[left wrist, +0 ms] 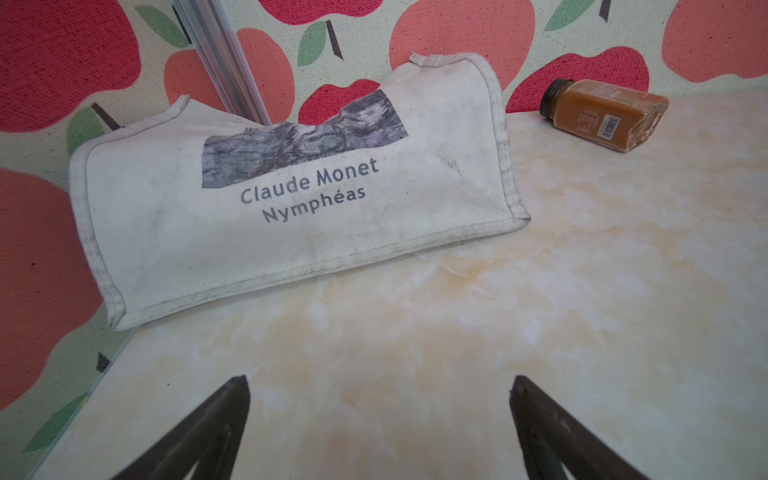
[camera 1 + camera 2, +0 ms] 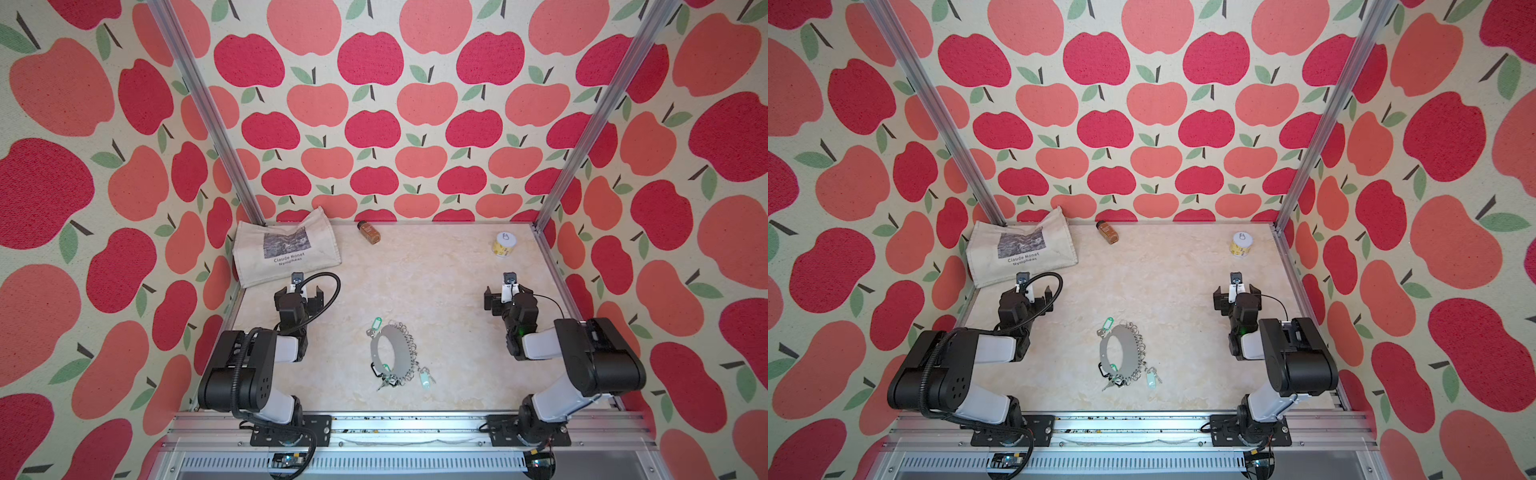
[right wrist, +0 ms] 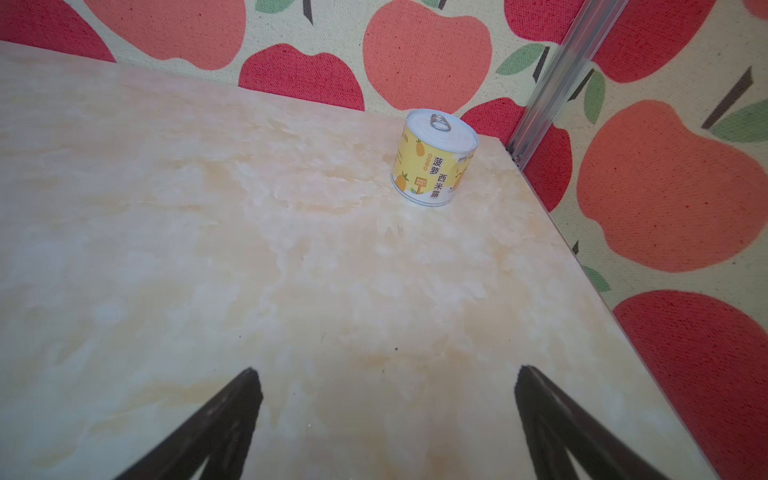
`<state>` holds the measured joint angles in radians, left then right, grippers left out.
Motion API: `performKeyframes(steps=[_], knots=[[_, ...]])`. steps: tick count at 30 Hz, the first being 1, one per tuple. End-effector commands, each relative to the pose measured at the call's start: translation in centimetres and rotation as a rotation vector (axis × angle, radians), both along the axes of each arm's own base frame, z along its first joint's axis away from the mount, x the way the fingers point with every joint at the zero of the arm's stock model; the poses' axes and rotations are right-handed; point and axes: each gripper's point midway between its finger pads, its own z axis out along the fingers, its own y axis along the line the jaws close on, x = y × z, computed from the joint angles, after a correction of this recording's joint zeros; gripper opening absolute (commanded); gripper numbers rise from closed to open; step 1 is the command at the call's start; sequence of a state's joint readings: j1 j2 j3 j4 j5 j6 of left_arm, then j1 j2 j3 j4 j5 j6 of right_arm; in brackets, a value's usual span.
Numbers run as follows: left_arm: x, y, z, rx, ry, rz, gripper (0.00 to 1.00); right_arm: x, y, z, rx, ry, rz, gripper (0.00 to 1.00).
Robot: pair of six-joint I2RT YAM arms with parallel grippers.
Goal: Put the keys on the keyring
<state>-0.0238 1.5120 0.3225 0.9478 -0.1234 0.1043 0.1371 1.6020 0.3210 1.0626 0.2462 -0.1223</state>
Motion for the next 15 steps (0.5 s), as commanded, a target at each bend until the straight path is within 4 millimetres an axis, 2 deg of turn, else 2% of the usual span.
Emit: performKeyframes(steps=[1,15], knots=[[0.21,0.49,0.76,-0.023,-0.043,0.027,0.99,0.26,-1.17,1.24,0.005,-0.057,-0.096,0.99],[0.23,0.71,0.72,-0.024,-0.045,0.038,0.99,-0.04,-1.19,1.38,-0.008,-0.077,-0.11,0.99]])
